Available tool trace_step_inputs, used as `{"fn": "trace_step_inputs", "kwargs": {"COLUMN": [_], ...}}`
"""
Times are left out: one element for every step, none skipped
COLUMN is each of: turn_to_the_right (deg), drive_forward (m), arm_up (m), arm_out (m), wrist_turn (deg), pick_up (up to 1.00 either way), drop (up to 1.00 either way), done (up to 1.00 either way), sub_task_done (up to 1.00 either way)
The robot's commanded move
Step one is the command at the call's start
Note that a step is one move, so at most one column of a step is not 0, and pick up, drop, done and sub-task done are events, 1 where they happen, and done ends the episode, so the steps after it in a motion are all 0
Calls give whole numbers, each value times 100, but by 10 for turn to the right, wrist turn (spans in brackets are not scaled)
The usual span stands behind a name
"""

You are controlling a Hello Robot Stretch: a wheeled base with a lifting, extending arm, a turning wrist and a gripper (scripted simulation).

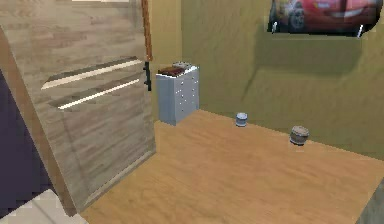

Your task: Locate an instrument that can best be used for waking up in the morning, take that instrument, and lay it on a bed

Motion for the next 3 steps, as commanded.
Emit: {"fn": "trace_step_inputs", "kwargs": {"turn_to_the_right": [-60,0,420], "drive_forward": [0,30,0], "arm_up": [0,0,0], "arm_out": [0,0,0], "wrist_turn": [0,0,0], "pick_up": [0,0,0], "drop": [0,0,0], "done": [0,0,0], "sub_task_done": [0,0,0]}}
